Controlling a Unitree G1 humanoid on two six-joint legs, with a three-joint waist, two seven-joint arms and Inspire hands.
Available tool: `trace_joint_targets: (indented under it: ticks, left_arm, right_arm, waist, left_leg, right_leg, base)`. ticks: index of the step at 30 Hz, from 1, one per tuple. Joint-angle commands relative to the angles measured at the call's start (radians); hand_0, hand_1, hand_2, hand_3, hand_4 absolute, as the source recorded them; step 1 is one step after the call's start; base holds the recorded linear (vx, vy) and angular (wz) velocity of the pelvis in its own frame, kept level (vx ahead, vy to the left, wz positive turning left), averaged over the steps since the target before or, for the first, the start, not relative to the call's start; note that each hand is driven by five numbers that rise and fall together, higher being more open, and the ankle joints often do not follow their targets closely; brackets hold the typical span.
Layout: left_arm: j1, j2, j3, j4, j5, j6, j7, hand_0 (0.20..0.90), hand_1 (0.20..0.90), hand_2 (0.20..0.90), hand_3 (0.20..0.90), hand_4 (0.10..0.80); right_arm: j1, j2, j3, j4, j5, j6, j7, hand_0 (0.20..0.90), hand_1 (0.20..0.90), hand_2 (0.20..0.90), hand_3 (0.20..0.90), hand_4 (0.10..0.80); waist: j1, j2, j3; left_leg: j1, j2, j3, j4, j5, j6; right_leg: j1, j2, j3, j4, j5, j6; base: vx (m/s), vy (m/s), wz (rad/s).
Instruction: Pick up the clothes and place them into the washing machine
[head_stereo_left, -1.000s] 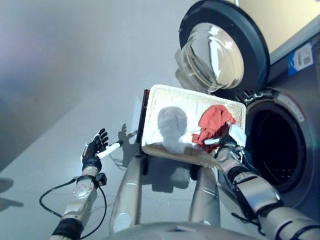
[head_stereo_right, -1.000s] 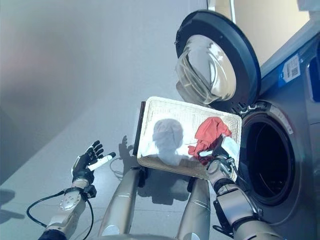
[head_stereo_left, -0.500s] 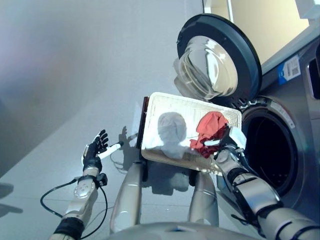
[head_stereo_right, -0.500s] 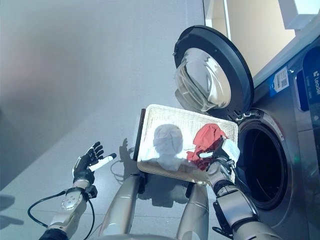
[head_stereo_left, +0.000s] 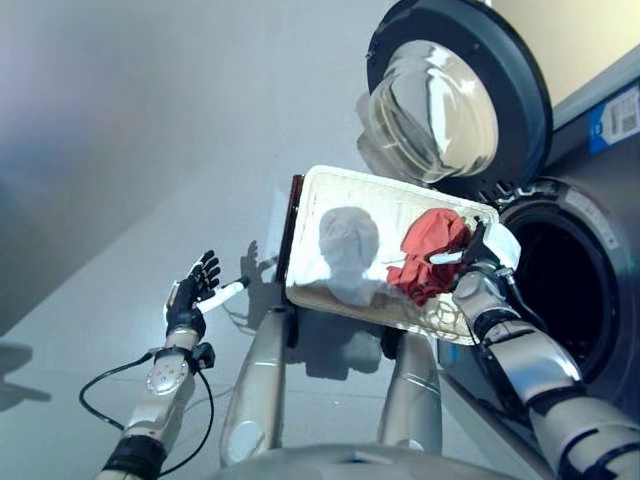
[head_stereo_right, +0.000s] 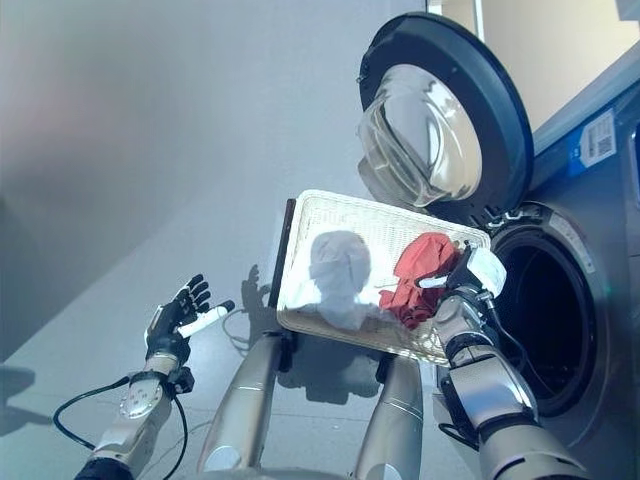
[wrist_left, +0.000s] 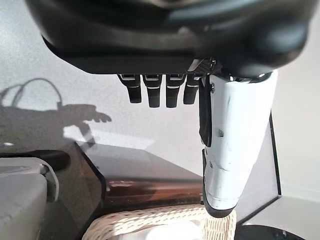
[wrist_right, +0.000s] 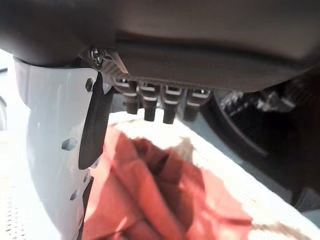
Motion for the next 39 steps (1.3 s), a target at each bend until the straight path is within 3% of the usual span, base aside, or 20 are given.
trace_joint_targets:
  ticks: [1,18,24,34,35,36,37,38,39]
  left_arm:
    - [0.073,0.062,0.048,-0.119,-0.030,-0.092,-0.012,0.900,0.900,0.900,0.900,0.800]
    - [0.109,0.092,0.059,-0.205,-0.062,-0.109,-0.044,0.900,0.900,0.900,0.900,0.800]
    - [0.124,0.096,0.067,-0.245,-0.078,-0.106,-0.054,0.900,0.900,0.900,0.900,0.800]
    - [0.130,0.106,0.062,-0.246,-0.084,-0.092,-0.077,0.900,0.900,0.900,0.900,0.800]
    - [0.130,0.107,0.061,-0.244,-0.084,-0.090,-0.080,0.900,0.900,0.900,0.900,0.800]
    - [0.130,0.107,0.061,-0.244,-0.084,-0.090,-0.080,0.900,0.900,0.900,0.900,0.800]
    - [0.130,0.106,0.062,-0.242,-0.086,-0.088,-0.082,0.900,0.900,0.900,0.900,0.800]
    - [0.128,0.107,0.063,-0.241,-0.086,-0.088,-0.083,0.900,0.900,0.900,0.900,0.800]
    - [0.131,0.107,0.066,-0.242,-0.083,-0.087,-0.084,0.900,0.900,0.900,0.900,0.800]
  right_arm:
    - [0.006,-0.081,-0.033,-0.030,0.097,-0.061,0.007,0.900,0.900,0.900,0.900,0.800]
    - [-0.007,-0.107,-0.040,-0.008,0.142,-0.079,0.027,0.900,0.900,0.900,0.900,0.800]
    - [0.005,-0.083,-0.033,0.011,0.130,-0.070,0.047,0.900,0.900,0.900,0.900,0.800]
    - [0.029,-0.039,-0.017,0.032,0.107,-0.061,0.089,0.900,0.900,0.900,0.900,0.800]
    - [0.030,-0.039,-0.016,0.033,0.104,-0.060,0.093,0.848,0.848,0.848,0.848,0.763]
    - [0.030,-0.039,-0.016,0.033,0.104,-0.060,0.093,0.848,0.848,0.848,0.848,0.763]
    - [0.033,-0.037,-0.016,0.033,0.104,-0.060,0.097,0.480,0.480,0.480,0.480,0.500]
    - [0.038,-0.035,-0.017,0.032,0.106,-0.062,0.100,0.200,0.200,0.200,0.200,0.300]
    - [0.044,-0.034,-0.015,0.034,0.103,-0.062,0.103,0.200,0.200,0.200,0.200,0.300]
  waist:
    - [0.016,0.027,-0.043]
    - [0.018,0.038,-0.069]
    - [0.022,0.046,-0.076]
    - [0.029,0.042,-0.089]
    - [0.028,0.042,-0.090]
    - [0.029,0.042,-0.091]
    - [0.028,0.041,-0.092]
    - [0.028,0.040,-0.094]
    - [0.028,0.040,-0.095]
  left_leg:
    - [-0.025,0.005,-0.033,0.023,-0.028,-0.045]
    - [-0.120,0.006,-0.030,0.044,-0.017,-0.041]
    - [-0.169,0.005,-0.044,0.164,-0.055,-0.035]
    - [-0.176,0.008,-0.047,0.184,-0.066,-0.037]
    - [-0.179,0.010,-0.047,0.189,-0.068,-0.038]
    - [-0.179,0.010,-0.047,0.189,-0.068,-0.038]
    - [-0.182,0.012,-0.046,0.197,-0.070,-0.038]
    - [-0.183,0.014,-0.045,0.198,-0.072,-0.039]
    - [-0.181,0.015,-0.042,0.198,-0.073,-0.039]
  right_leg:
    - [-0.029,-0.008,0.027,-0.037,0.069,0.013]
    - [-0.145,-0.010,0.053,0.009,0.076,0.010]
    - [-0.193,-0.014,0.076,0.127,0.022,-0.005]
    - [-0.200,-0.011,0.069,0.153,0.001,-0.013]
    - [-0.203,-0.011,0.069,0.157,-0.001,-0.013]
    - [-0.203,-0.011,0.069,0.158,-0.001,-0.013]
    - [-0.205,-0.011,0.070,0.161,-0.002,-0.014]
    - [-0.207,-0.011,0.070,0.162,-0.002,-0.014]
    - [-0.206,-0.011,0.068,0.161,-0.002,-0.014]
  base:
    - [0.054,-0.011,0.02]
    - [-0.012,0.000,0.00]
    - [-0.021,-0.006,0.00]
    - [-0.001,-0.011,0.03]
    - [-0.009,-0.004,0.04]
    - [0.000,0.000,0.00]
    - [0.000,0.000,0.00]
    - [0.000,0.000,0.00]
    - [0.000,0.000,0.00]
